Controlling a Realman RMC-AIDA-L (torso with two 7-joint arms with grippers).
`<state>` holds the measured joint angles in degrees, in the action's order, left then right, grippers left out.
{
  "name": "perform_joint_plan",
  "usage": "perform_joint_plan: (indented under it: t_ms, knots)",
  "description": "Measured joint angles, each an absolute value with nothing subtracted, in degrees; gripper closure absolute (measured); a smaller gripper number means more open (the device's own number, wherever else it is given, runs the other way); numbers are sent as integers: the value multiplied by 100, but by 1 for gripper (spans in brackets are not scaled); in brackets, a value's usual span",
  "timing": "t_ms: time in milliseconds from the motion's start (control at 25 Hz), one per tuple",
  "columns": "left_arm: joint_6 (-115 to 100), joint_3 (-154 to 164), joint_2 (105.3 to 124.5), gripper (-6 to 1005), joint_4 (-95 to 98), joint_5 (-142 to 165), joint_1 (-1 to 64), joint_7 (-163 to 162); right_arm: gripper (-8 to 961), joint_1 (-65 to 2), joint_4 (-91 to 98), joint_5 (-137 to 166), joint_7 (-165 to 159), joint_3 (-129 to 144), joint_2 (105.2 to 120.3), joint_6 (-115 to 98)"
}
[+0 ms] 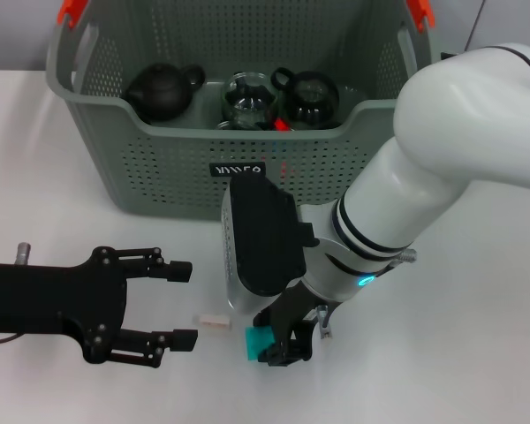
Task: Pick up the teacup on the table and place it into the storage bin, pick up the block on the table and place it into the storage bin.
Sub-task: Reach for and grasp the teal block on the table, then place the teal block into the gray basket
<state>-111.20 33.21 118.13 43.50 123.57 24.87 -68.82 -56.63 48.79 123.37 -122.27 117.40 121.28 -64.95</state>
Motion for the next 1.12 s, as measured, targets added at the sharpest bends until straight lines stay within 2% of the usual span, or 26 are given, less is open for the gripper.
perform_joint_plan:
  t_ms: [400, 800, 1120]
  knots:
    - [-11159, 3322, 11803, 189, 4350, 12353, 2469, -6888, 529, -5507, 5161, 12432, -12190, 11063, 12029, -7112]
    - [-11207, 3322, 11801, 189, 4365, 12358, 2462, -6884, 529, -5184, 6682, 13165, -12203, 9047, 12026, -8643]
    - [-11300, 3322, 11787, 189, 4393, 12339, 2461, -6815, 528, -5564, 7652, 12985, -12176, 6825, 11991, -9283]
